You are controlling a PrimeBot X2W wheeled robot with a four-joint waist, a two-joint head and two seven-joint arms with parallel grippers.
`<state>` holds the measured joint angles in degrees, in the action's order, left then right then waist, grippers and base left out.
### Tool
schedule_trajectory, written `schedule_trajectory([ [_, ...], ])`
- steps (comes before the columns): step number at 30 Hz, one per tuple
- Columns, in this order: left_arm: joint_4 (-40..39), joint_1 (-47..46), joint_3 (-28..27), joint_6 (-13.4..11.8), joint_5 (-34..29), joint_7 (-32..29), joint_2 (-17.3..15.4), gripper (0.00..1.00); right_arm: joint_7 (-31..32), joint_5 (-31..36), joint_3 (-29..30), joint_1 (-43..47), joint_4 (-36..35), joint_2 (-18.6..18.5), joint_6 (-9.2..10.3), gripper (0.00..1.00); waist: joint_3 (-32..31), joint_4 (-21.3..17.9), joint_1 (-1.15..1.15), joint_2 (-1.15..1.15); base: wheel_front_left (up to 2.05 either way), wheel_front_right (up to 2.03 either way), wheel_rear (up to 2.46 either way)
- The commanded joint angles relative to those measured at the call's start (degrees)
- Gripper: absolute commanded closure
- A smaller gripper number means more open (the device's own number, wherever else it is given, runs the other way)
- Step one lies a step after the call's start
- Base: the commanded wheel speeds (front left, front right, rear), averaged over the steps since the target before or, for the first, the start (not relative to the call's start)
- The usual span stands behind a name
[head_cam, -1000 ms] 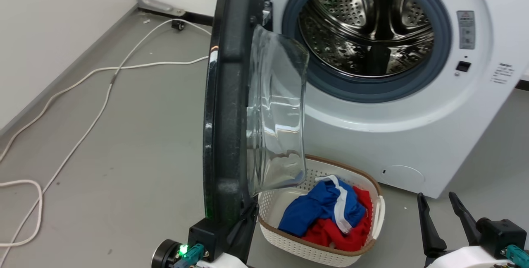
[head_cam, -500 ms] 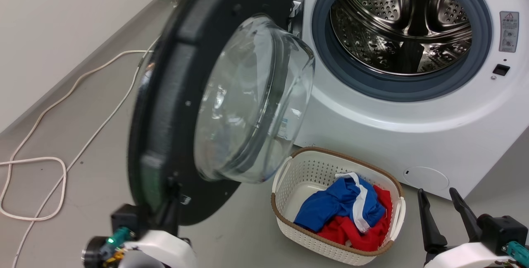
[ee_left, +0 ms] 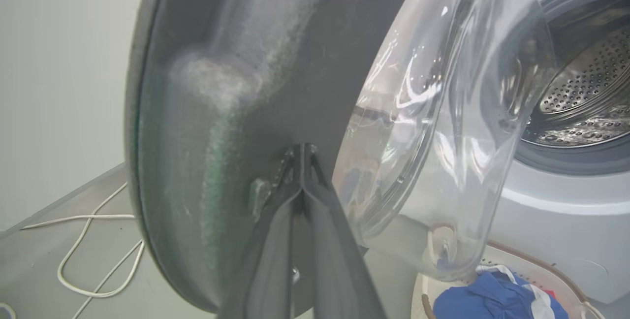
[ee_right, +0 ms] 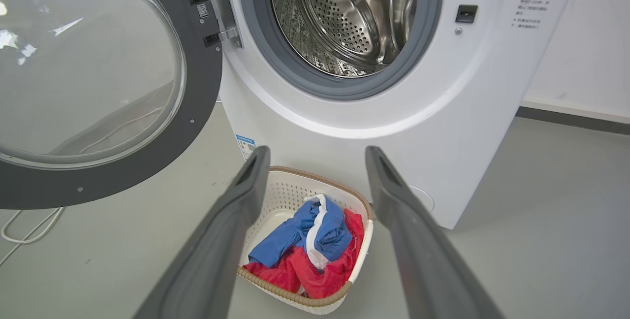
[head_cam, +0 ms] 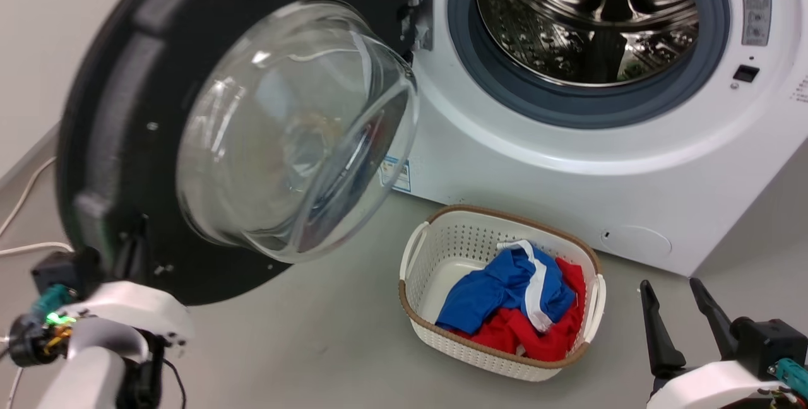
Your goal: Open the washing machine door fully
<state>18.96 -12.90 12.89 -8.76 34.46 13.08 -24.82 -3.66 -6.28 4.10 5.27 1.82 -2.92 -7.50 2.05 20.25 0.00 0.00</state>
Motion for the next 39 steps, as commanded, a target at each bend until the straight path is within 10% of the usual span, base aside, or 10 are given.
schedule_trajectory([
  [1, 2.0, -1.9, -1.6, 0.7, 1.0, 0.5, -0.9, 1.00, 0.3, 0.4, -0.1, -1.0, -0.8, 0.1, 0.02, 0.00, 1.3, -1.1, 0.00, 0.00, 0.00, 0.00, 0.00],
  [21, 17.0, -11.4, -3.9, 5.6, 0.6, 2.0, -2.6, 1.00, 0.4, 0.2, 0.0, -0.8, -0.7, 0.1, 0.02, 0.00, 1.0, -3.1, 0.00, 0.00, 0.00, 0.00, 0.00],
  [39, -4.5, 6.2, -1.9, -0.1, -8.5, 2.1, 5.7, 1.00, 0.8, -0.9, 0.6, 2.4, -0.8, 0.1, 0.02, 0.00, -4.6, -3.7, 0.00, 0.00, 0.00, 0.00, 0.00],
])
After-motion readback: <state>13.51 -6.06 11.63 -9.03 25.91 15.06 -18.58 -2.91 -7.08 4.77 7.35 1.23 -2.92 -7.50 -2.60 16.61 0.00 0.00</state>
